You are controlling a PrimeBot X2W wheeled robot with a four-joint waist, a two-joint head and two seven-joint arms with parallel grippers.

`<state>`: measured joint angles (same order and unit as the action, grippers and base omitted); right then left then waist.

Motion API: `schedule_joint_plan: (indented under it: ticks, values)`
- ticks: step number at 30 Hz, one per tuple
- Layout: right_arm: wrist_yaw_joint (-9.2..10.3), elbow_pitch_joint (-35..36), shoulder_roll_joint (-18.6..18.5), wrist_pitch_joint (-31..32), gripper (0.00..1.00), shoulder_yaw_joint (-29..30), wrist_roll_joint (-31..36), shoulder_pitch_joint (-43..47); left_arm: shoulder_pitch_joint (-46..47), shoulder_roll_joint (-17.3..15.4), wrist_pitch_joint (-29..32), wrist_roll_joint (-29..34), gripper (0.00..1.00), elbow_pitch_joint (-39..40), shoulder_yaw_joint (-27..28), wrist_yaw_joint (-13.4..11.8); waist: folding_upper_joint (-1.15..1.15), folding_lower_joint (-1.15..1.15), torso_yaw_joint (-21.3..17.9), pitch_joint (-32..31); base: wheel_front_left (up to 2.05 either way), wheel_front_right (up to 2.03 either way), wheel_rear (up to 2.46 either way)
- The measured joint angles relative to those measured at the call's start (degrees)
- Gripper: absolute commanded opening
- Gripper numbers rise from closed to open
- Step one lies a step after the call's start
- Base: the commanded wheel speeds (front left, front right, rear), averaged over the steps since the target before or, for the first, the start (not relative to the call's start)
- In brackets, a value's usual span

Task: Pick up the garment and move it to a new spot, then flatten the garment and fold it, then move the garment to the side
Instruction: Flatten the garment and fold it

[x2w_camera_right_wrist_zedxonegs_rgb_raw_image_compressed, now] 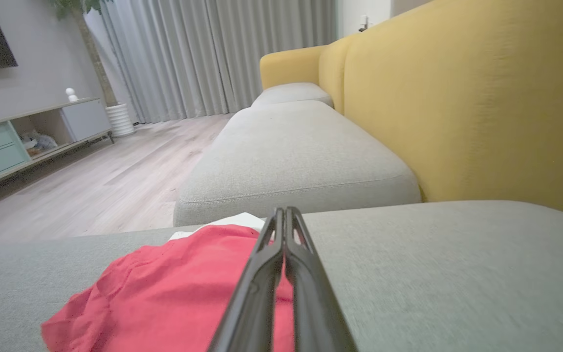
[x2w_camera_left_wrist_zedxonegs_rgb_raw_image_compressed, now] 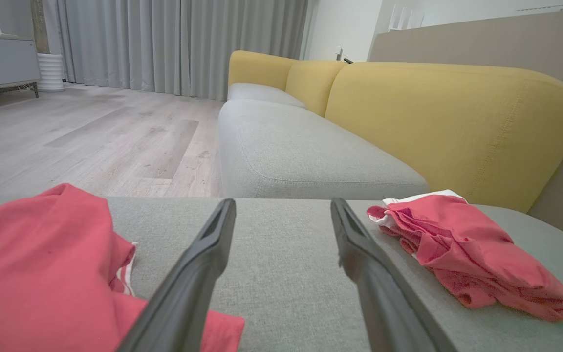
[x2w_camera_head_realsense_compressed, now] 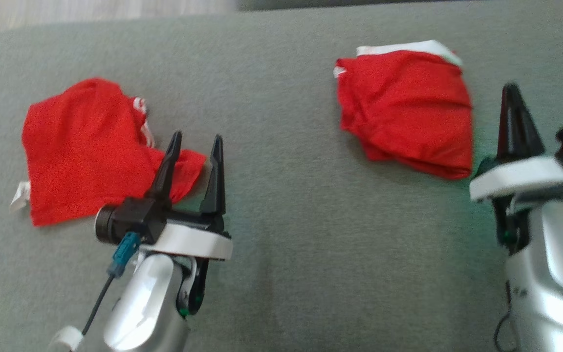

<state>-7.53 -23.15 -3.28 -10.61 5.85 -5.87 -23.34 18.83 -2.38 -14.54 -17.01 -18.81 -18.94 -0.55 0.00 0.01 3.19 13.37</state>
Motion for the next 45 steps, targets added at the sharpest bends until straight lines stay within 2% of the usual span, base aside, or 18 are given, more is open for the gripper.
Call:
schedule_joint_plan:
  ticks: [4,10,17,21,25,30,40,45]
  values:
    - [0.0,-4.86,-1.81,3.34,0.0,0.34,0.4,-5.91,1.8,0.0,0.0,-0.15,1.0,0.65,-1.31,-0.07,0.0,0.0,2.57,2.61,0.0,0.0,0.0]
    - [0.0,-16.08,-4.83,7.04,0.0,2.35,0.46,-13.6,2.97,0.0,0.0,-1.38,1.0,0.88,-2.93,-0.77,0.0,0.0,6.14,6.55,0.0,0.0,0.0]
    - [0.0,-27.48,-7.26,5.55,0.0,1.51,1.94,-22.1,5.59,0.05,0.0,-2.2,1.0,1.71,-4.55,-1.46,0.0,0.0,9.41,10.38,0.0,0.0,0.0]
    - [0.0,-30.2,-7.34,2.49,0.0,-1.01,2.15,-24.24,5.61,0.07,0.0,-2.4,1.0,1.64,-4.9,-1.78,0.0,0.0,10.08,10.73,0.0,0.0,0.0]
    - [0.0,-33.09,-5.71,-0.44,0.0,-5.84,1.53,-25.7,5.6,0.07,0.0,-2.69,1.0,1.23,-4.9,-1.94,0.0,-0.02,9.84,9.58,0.0,0.0,0.0]
    - [0.0,-36.34,-3.76,-1.01,0.0,-13.41,-0.4,-26.64,5.6,0.08,0.0,-2.78,1.0,1.04,-5.11,-1.96,0.0,-0.02,9.5,8.68,0.0,0.0,0.0]
    - [0.0,-40.53,-2.44,-2.58,0.0,-27.43,-5.78,-27.48,5.55,0.08,0.0,-3.16,1.0,0.18,-4.89,-1.96,0.0,-0.01,8.76,7.57,0.0,0.0,0.0]
    - [0.0,-40.28,-2.0,-3.6,0.0,-25.98,-9.16,-25.54,5.27,0.07,0.0,-3.07,1.0,-0.2,-3.68,-1.92,0.0,-0.01,7.01,5.75,0.0,0.0,0.0]
